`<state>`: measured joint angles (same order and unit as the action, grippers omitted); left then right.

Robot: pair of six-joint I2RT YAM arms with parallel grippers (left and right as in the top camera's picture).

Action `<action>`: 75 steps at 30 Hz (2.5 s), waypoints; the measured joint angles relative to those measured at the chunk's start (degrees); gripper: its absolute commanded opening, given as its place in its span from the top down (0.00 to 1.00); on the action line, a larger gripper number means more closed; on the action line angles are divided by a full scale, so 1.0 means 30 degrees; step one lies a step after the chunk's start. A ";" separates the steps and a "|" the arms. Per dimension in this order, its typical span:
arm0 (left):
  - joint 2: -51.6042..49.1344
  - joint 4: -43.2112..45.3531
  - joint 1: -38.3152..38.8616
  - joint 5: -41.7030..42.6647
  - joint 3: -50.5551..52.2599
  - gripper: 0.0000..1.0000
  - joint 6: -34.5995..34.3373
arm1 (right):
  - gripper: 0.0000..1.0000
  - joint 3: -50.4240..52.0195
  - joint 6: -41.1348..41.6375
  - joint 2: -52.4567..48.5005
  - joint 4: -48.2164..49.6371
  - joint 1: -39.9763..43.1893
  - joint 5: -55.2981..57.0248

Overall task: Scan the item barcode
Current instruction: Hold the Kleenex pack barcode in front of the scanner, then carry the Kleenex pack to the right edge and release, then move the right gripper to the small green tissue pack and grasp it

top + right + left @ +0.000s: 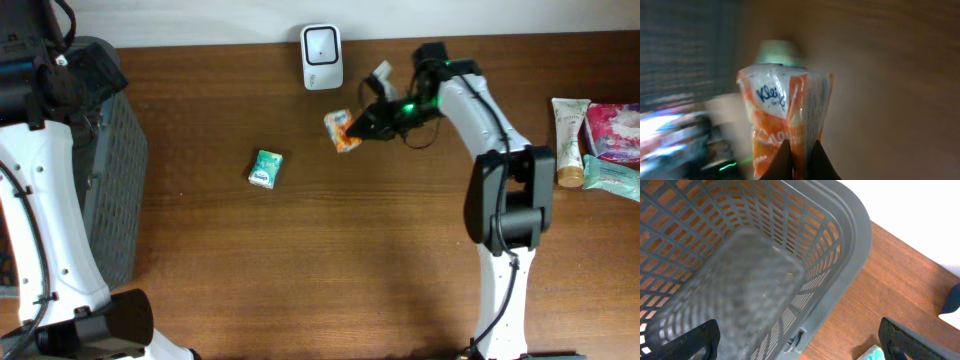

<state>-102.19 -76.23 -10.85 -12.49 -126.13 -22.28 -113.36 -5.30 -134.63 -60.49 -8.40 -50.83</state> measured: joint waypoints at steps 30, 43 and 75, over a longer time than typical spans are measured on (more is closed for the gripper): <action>0.0000 0.0000 0.0000 0.0000 -0.0007 0.01 0.0007 | 0.96 -0.1268 -0.6645 -0.1661 2.0648 -0.4976 2.6389; 0.0000 0.0000 0.0000 -0.0007 -0.0007 0.01 0.0000 | 0.96 -0.1392 0.1180 -0.0029 0.5865 0.4874 3.0884; 0.0000 0.0000 0.0000 0.0000 -0.0007 0.01 0.0000 | 0.01 -0.2747 0.1370 0.6921 0.1115 0.4364 1.2196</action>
<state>-102.19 -76.23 -10.85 -12.49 -126.15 -22.28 -121.60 -1.19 -113.86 -57.14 4.69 -14.24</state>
